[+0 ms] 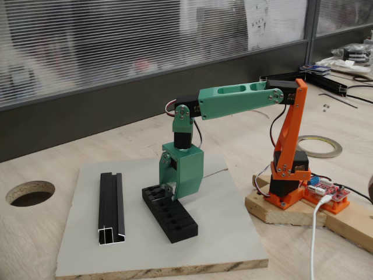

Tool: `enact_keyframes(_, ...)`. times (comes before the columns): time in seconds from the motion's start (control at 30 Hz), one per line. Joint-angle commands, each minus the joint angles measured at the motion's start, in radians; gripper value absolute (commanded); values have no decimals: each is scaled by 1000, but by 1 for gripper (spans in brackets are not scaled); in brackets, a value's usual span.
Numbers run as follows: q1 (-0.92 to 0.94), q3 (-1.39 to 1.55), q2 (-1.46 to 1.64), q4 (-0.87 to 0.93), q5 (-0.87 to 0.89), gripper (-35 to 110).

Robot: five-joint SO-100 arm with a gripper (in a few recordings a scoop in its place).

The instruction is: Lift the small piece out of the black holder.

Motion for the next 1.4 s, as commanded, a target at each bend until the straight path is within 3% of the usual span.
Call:
enact_keyframes(0.0, -9, 0, 57, 0, 2, 41)
enact_keyframes(1.37, -9, 17, 94, -78, 2, 40)
